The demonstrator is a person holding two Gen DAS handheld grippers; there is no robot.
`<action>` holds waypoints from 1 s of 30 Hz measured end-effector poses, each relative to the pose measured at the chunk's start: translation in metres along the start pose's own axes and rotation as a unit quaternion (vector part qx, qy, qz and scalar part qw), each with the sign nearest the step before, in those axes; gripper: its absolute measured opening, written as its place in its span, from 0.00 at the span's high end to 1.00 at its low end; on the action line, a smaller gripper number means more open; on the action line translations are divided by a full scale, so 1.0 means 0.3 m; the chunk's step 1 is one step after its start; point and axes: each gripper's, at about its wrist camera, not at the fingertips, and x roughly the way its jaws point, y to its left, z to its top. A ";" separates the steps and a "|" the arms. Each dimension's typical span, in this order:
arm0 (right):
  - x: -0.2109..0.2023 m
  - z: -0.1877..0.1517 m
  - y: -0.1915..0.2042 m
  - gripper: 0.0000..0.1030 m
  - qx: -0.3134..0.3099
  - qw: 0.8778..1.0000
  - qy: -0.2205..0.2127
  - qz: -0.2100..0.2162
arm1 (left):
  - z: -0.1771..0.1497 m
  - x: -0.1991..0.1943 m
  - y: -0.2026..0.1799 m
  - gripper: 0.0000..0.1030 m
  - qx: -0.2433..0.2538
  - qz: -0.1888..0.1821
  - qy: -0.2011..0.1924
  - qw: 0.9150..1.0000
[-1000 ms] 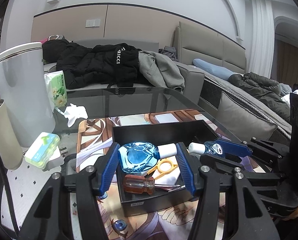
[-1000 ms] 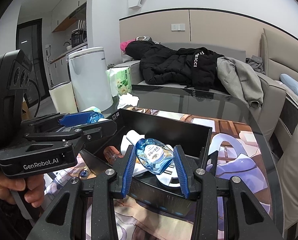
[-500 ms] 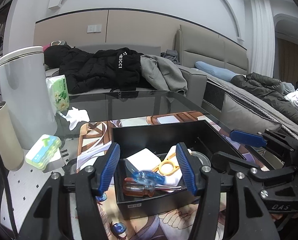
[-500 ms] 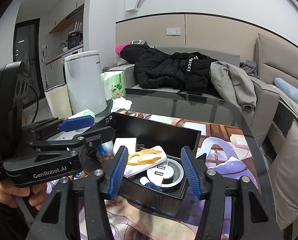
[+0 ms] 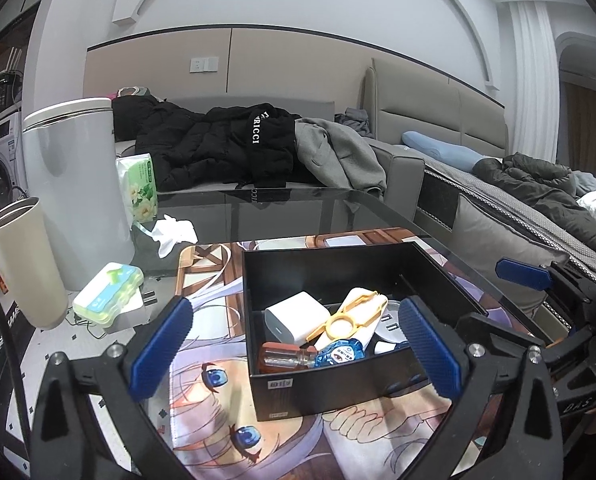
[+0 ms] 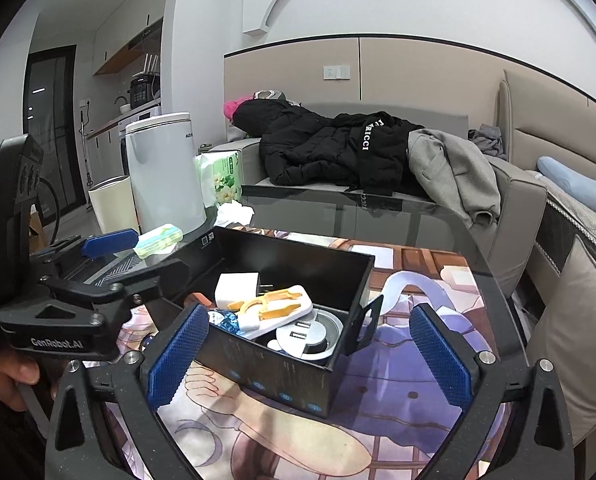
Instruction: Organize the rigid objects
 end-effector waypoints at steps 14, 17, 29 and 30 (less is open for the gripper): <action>-0.020 -0.016 -0.005 0.01 -0.007 1.000 -0.020 -0.011 | -0.006 -0.028 -0.005 0.00 0.012 0.021 -0.019 1.000; -0.016 -0.018 -0.003 0.01 -0.009 1.000 -0.017 -0.014 | -0.007 -0.032 -0.003 0.00 0.013 0.024 -0.020 0.999; -0.026 -0.009 0.010 0.01 -0.015 1.000 -0.021 -0.016 | 0.001 -0.052 -0.006 0.00 0.008 0.023 -0.027 0.999; -0.027 -0.009 0.011 0.01 -0.015 1.000 -0.021 -0.016 | 0.001 -0.054 -0.008 0.00 0.009 0.024 -0.028 0.999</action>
